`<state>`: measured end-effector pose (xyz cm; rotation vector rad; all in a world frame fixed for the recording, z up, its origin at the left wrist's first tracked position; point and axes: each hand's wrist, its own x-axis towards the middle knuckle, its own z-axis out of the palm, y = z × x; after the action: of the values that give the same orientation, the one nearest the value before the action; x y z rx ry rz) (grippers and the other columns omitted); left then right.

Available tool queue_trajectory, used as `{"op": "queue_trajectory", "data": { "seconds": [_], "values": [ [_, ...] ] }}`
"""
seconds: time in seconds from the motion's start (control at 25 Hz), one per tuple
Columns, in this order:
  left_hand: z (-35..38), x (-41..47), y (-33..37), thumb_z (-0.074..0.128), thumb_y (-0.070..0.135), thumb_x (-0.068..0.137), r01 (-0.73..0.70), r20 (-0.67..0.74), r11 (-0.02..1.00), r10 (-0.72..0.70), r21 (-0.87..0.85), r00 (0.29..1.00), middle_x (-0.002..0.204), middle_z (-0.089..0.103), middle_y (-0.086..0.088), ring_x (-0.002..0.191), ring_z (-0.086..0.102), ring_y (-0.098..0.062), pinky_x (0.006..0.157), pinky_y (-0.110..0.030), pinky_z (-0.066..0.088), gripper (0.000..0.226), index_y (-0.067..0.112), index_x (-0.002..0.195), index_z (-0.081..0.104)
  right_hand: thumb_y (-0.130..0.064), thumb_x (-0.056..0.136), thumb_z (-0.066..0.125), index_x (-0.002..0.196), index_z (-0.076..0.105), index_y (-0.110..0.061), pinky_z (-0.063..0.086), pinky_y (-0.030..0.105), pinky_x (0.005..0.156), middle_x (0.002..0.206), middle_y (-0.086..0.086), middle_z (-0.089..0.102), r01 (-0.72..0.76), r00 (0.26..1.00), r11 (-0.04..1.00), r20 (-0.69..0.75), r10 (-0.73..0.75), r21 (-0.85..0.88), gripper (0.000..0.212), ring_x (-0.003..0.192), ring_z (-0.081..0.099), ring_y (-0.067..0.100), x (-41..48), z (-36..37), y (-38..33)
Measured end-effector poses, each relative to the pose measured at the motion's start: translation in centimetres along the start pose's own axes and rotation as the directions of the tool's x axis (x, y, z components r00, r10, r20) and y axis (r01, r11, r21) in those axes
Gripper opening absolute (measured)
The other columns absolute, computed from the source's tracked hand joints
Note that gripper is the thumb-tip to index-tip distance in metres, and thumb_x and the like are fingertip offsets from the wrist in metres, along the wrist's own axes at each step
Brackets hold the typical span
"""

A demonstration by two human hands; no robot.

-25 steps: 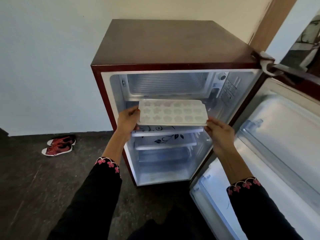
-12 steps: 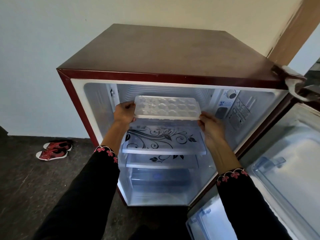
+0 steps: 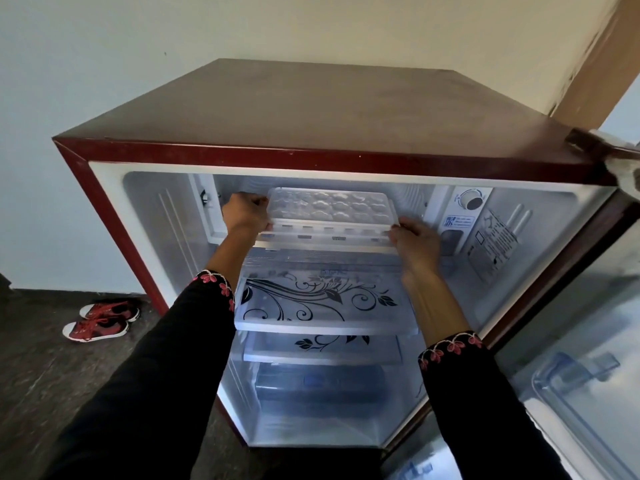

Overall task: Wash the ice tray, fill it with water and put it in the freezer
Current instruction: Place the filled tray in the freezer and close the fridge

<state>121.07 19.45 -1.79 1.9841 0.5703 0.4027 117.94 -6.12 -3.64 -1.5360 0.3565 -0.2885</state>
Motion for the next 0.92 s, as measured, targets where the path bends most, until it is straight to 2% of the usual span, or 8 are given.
{"op": "queue_trajectory", "data": {
  "seconds": [0.16,0.28,0.4,0.52,0.6,0.72,0.8,0.92],
  "values": [
    [1.3,1.7,-0.1,0.058,0.023,0.097,0.043,0.013,0.999,-0.043,-0.021,0.999,0.055,0.069,-0.002,0.033,0.056,0.004,0.075,-0.03,0.059,0.031,0.012,0.069,0.064,0.008,0.085,0.06,0.079,0.067,-0.014,0.045,0.012,0.058,0.076,-0.005,0.063,-0.008,0.999,1.0,0.032,0.007,0.03,0.024,0.071,0.056,0.006,1.1,0.6,-0.6],
    [1.7,1.9,0.4,0.058,0.021,0.098,0.064,0.036,0.997,-0.062,-0.051,0.997,0.089,0.073,-0.014,0.031,0.055,0.002,0.05,-0.02,0.054,0.015,0.012,0.09,0.066,0.012,0.085,0.057,0.07,0.059,-0.018,0.042,0.017,0.061,0.072,-0.006,0.058,-0.022,0.998,0.999,0.058,0.02,0.027,0.034,0.068,0.053,0.007,2.2,1.4,-1.1],
    [1.8,2.1,0.8,0.059,0.015,0.097,0.104,0.037,0.991,-0.101,-0.081,0.994,0.09,0.068,-0.013,0.03,0.056,-0.006,0.035,-0.015,0.047,0.008,0.011,0.091,0.062,0.009,0.085,0.058,0.093,0.065,-0.014,0.046,0.014,0.06,0.081,-0.006,0.062,-0.026,0.997,1.0,0.073,0.027,-0.014,0.025,0.077,0.057,0.008,2.6,2.1,-1.6],
    [1.7,2.4,0.8,0.059,0.013,0.096,0.16,0.043,0.979,-0.155,-0.128,0.987,0.07,0.074,-0.01,0.035,0.06,-0.003,0.07,-0.033,0.062,0.021,0.01,0.076,0.06,0.008,0.083,0.061,0.085,0.068,-0.016,0.047,0.024,0.073,0.082,-0.005,0.065,-0.063,0.993,0.998,0.099,0.064,-0.009,0.025,0.084,0.061,0.013,2.6,2.5,-1.8],
    [1.4,2.0,0.7,0.059,0.013,0.096,0.193,0.061,0.974,-0.187,-0.116,0.98,0.061,0.073,-0.007,0.056,0.073,-0.014,0.082,-0.037,0.06,0.019,0.01,0.077,0.061,0.004,0.08,0.064,0.092,0.069,-0.019,0.05,0.028,0.082,0.091,-0.002,0.069,-0.063,0.99,0.998,0.122,0.065,-0.025,0.026,0.093,0.063,0.016,2.2,2.5,-1.8],
    [0.7,-0.1,0.3,0.056,0.005,0.09,0.072,-0.052,0.997,-0.07,0.032,0.996,0.088,0.075,-0.022,0.087,0.073,-0.035,0.08,-0.044,0.06,0.014,0.001,0.086,0.068,-0.003,0.083,0.068,0.134,0.057,-0.016,0.051,0.031,0.096,0.122,-0.005,0.058,-0.033,0.995,0.998,0.093,0.038,-0.057,0.054,0.114,0.058,0.015,0.5,1.7,-1.4],
    [0.2,-3.1,0.2,0.048,0.003,0.093,-0.091,-0.139,0.991,0.105,0.103,0.985,0.1,0.072,-0.027,0.093,0.07,-0.04,0.083,-0.046,0.058,0.023,0.001,0.098,0.07,-0.005,0.087,0.068,0.134,0.058,-0.019,0.049,0.024,0.09,0.117,-0.009,0.054,0.017,1.0,0.996,0.017,-0.015,-0.084,0.05,0.108,0.057,0.008,-1.9,0.9,-1.0],
    [-0.5,-8.5,1.0,0.046,0.01,0.101,-0.171,-0.12,0.969,0.194,0.179,0.974,0.135,0.058,-0.022,0.123,0.056,-0.035,0.105,-0.038,0.041,0.037,0.0,0.136,0.053,-0.004,0.087,0.067,0.125,0.064,-0.02,0.048,0.013,0.079,0.102,-0.01,0.06,-0.009,1.0,0.997,-0.03,0.006,-0.075,0.041,0.09,0.06,0.001,-6.1,-0.1,0.2]
  ]
}}
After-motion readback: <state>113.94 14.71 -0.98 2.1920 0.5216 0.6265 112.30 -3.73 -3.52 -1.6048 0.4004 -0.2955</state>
